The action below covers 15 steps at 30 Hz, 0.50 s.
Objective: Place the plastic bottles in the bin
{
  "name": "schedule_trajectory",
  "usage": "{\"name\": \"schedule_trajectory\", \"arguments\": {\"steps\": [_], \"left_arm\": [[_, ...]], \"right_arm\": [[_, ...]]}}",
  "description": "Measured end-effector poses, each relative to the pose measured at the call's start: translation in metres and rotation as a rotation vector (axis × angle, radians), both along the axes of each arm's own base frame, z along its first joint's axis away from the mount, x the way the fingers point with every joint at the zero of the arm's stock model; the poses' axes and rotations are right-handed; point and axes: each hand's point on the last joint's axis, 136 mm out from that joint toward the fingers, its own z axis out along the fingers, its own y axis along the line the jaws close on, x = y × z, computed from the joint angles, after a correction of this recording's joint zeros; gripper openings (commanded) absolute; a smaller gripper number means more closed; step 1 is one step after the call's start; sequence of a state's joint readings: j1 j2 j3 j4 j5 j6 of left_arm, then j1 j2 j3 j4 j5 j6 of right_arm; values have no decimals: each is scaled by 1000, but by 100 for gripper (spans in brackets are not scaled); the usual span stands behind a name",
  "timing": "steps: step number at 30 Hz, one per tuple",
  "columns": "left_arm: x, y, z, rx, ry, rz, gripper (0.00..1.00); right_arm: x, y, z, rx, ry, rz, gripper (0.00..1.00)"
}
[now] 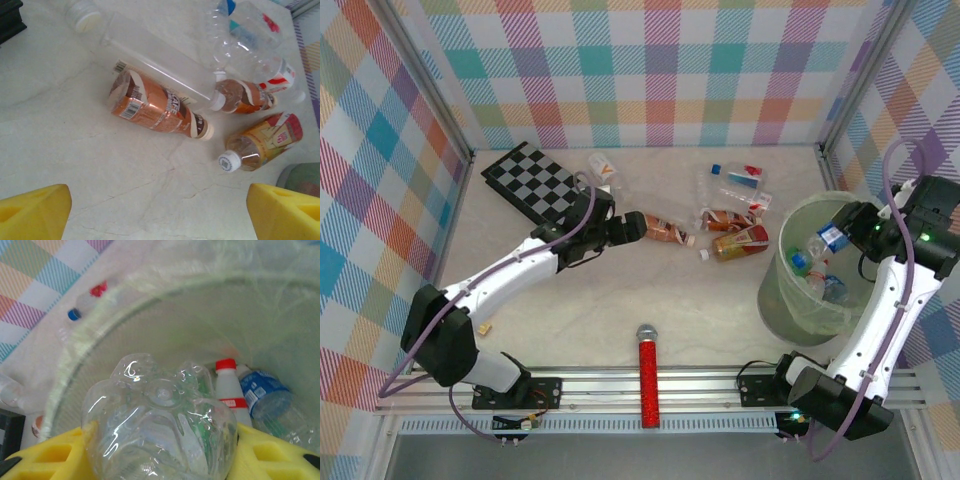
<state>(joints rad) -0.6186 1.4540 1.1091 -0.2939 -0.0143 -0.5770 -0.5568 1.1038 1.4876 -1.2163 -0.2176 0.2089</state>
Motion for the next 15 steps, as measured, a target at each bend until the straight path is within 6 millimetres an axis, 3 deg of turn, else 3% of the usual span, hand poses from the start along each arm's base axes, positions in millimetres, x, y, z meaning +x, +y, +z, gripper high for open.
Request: {"name": "schedule_trajectory", "arguments": {"steps": [6,10,15], "left_arm": [[13,5,-23,47,39,33,87],[29,10,-27,76,34,73,89],[61,12,-28,103,12,123,92]], "right_arm": [[-6,4,-55,74,115,2,44],[-8,10,-86,129,169,12,45],[-8,12,-102,155,192,15,49]]}}
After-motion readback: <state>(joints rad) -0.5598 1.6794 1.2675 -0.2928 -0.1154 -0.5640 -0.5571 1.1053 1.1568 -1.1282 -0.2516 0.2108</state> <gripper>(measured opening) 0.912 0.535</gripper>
